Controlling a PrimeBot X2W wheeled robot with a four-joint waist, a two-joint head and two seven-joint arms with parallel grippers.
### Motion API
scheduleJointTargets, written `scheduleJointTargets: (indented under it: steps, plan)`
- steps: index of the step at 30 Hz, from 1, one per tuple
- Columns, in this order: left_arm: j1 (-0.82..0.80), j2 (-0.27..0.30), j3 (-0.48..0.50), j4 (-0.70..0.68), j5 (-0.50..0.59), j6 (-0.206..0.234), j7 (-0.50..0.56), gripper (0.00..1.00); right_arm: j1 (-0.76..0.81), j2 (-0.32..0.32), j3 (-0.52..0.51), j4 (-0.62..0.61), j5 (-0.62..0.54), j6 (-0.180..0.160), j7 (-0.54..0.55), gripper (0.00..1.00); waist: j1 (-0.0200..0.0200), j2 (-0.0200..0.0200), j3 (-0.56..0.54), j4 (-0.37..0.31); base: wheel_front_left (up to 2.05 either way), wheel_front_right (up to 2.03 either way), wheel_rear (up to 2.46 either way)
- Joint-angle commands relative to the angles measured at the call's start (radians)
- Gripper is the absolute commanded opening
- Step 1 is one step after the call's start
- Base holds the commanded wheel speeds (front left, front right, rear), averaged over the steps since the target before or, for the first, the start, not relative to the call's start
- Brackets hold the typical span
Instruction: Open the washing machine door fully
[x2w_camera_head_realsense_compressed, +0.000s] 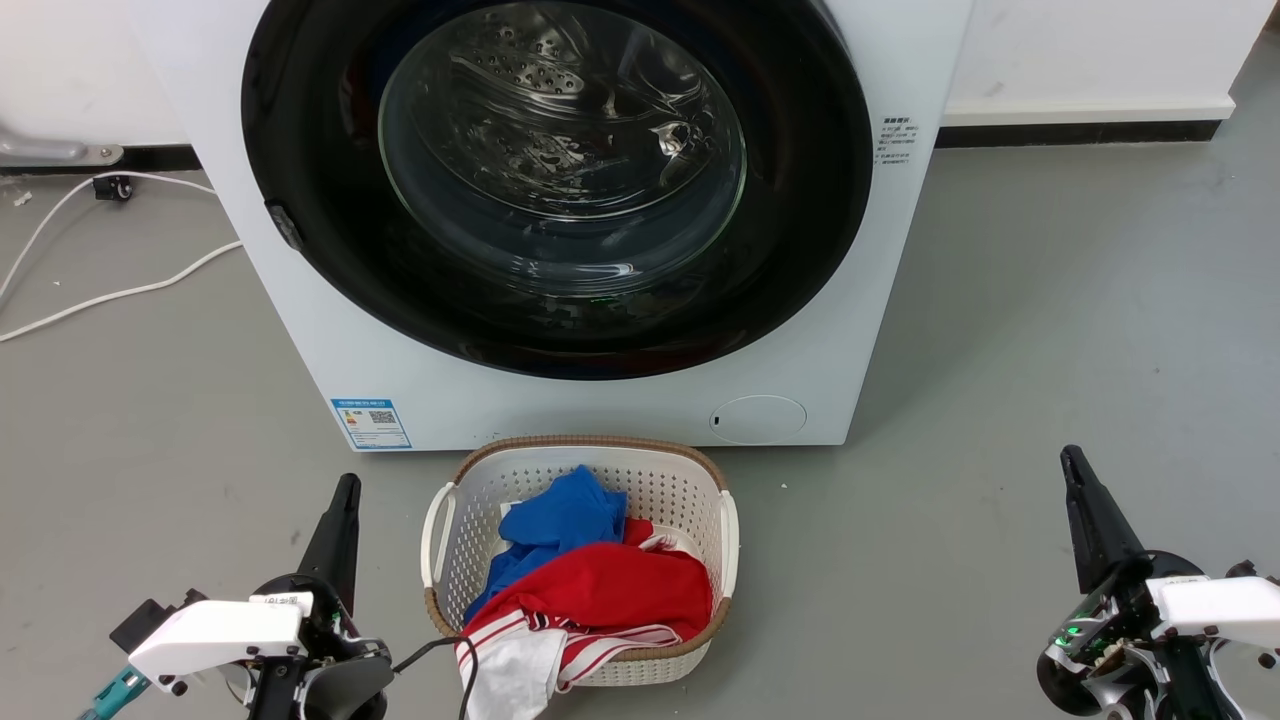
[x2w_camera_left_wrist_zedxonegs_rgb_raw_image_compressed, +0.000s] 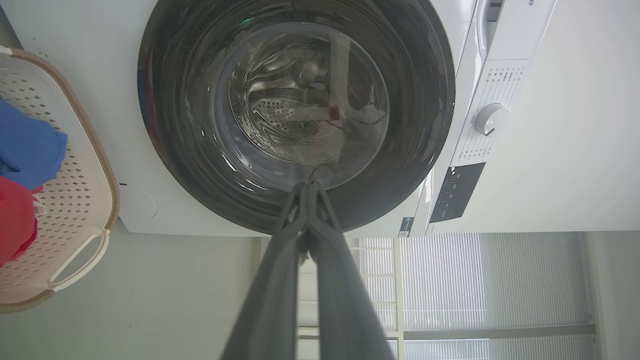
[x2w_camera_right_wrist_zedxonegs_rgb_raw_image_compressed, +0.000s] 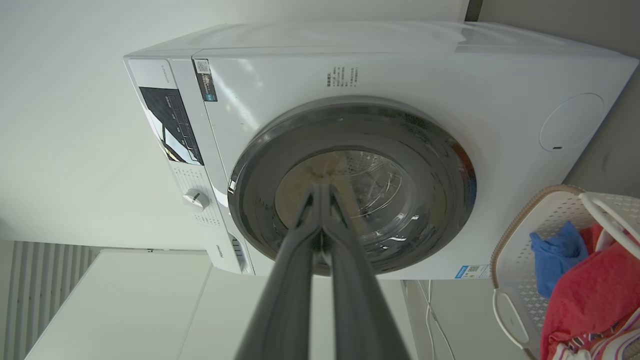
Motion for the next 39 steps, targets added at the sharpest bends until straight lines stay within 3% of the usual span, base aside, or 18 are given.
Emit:
scheduleJointTargets:
  steps: [1, 19, 20, 29, 39]
  plan:
    - [-0.006, 0.0, 0.001, 0.0, -0.001, -0.002, 0.003, 0.0, -0.012, 0.003, -0.001, 0.001, -0.005, 0.0, 0.004, 0.0, 0.0, -0.0001, 0.0, 0.0, 0.0, 0.0, 0.0]
    - [-0.006, 0.0, 0.001, 0.0, -0.001, -0.002, 0.002, 0.0, -0.012, 0.004, -0.002, 0.001, -0.007, 0.0, 0.004, 0.0, 0.0, -0.0001, 0.0, 0.0, 0.0, 0.0, 0.0]
    - [0.0, 0.0, -0.001, 0.0, 0.0, 0.0, -0.001, 1.0, 0.0, 0.001, -0.001, 0.001, -0.001, 0.0, 0.001, 1.0, 0.0, -0.0001, 0.0, 0.0, 0.0, 0.0, 0.0]
    - [0.033, -0.003, -0.008, -0.001, 0.041, 0.001, -0.034, 1.0, 0.037, 0.003, -0.008, 0.008, -0.043, -0.001, -0.032, 1.0, 0.0, -0.0001, 0.001, 0.0, 0.0, 0.0, 0.0]
    - [0.038, -0.002, -0.009, -0.071, 0.216, 0.038, -0.081, 1.0, 0.057, 0.003, -0.028, -0.046, -0.233, -0.001, -0.079, 1.0, 0.0, -0.0001, 0.003, 0.001, 0.0, 0.0, 0.0]
